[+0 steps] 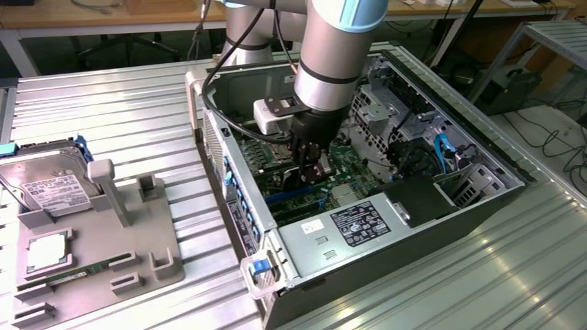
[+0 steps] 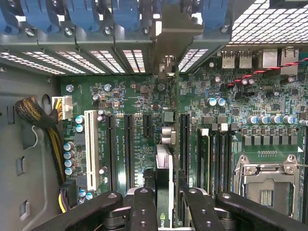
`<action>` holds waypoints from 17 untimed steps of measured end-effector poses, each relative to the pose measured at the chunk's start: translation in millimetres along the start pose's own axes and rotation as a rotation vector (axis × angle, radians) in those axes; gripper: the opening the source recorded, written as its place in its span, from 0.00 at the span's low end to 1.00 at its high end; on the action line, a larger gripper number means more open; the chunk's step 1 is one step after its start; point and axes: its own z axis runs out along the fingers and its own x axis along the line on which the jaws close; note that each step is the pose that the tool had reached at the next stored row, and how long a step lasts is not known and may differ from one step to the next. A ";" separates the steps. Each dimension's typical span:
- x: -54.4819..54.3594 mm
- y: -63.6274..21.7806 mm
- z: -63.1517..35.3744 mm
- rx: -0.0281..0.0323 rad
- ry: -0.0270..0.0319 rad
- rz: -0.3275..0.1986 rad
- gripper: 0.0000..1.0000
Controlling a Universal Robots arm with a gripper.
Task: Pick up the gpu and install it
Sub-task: 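Insert the gpu into the slot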
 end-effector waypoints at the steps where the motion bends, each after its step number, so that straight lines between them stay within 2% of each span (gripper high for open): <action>1: 0.0 0.0 1.7 -0.0141 0.0003 0.000 0.27; 3: 0.0 -0.2 13.8 -0.0167 0.0003 0.000 0.27; 4: -0.1 -0.1 6.5 -0.0166 0.0000 0.000 0.27; 9: -1.0 0.0 7.0 -0.0166 0.0004 0.000 0.27; 12: -1.2 -0.1 16.6 -0.0170 0.0016 0.000 0.27; 13: -1.3 0.3 25.6 -0.0170 0.0011 0.000 0.27; 17: -1.3 0.3 25.9 -0.0167 0.0005 0.000 0.27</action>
